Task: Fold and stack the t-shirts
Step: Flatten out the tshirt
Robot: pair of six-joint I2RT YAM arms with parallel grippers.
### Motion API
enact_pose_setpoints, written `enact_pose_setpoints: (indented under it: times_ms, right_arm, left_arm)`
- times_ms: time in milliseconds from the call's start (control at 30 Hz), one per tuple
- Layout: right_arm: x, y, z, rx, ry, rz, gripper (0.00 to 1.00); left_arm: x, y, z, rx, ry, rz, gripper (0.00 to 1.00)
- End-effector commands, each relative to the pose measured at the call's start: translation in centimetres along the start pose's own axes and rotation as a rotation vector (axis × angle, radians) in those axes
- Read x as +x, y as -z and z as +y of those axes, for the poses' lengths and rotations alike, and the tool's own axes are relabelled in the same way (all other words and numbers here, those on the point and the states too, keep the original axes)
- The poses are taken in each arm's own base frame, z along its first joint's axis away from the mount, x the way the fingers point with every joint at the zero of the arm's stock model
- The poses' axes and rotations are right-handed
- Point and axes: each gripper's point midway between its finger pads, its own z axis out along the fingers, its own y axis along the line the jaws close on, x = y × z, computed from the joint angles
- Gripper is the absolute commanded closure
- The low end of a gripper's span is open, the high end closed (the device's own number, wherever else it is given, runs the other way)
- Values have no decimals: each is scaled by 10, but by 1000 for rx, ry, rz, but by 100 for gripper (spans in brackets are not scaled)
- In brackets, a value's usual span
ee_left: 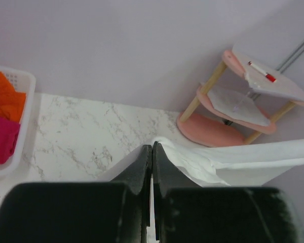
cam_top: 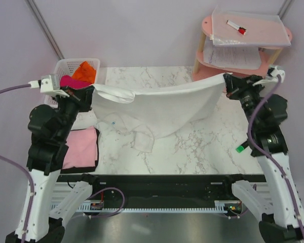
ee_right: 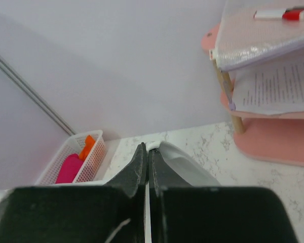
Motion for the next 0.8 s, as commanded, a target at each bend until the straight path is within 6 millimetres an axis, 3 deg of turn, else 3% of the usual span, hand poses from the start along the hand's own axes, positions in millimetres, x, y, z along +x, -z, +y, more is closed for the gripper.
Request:
enact_pose_setpoints:
  times_ms: [0, 133, 200, 300, 433, 533, 567, 633, 667, 700, 767]
  right_arm:
    - [-35, 58, 13, 6, 73, -59, 100]
    - [-76, 114, 38, -54, 82, -181, 100]
    - [-87, 128, 39, -42, 77, -221, 100]
    - [-101, 140, 46, -52, 79, -252, 100]
    - [-96, 126, 40, -21, 80, -226, 100]
    - [-81, 107, 27, 20, 80, -180, 100]
    - [-77, 101, 22, 34, 79, -172, 100]
    - [-55, 81, 3, 93, 85, -117, 100]
    - [-48, 73, -3, 111, 87, -105, 100]
    - [-27, 59, -18, 150, 91, -53, 100]
    - [-10, 42, -31, 178, 95, -30, 100]
  left_arm:
    - [-39, 55, -33, 143, -61, -63, 98]
    - [-73, 96, -58, 232, -83, -121, 98]
    - [-97, 116, -68, 258, -91, -175, 98]
    - [-115, 122, -74, 252, -115, -187, 98]
    - [-118, 90, -72, 210, -136, -120, 98]
    - [-107, 45, -70, 189, -141, -40, 98]
    - [-92, 16, -66, 170, -138, 22, 98]
    - [-76, -12, -60, 154, -143, 84, 98]
    - [-51, -44, -52, 132, -141, 163, 98]
    - [-40, -57, -47, 119, -143, 195, 98]
    - [-11, -87, -36, 95, -139, 272, 98]
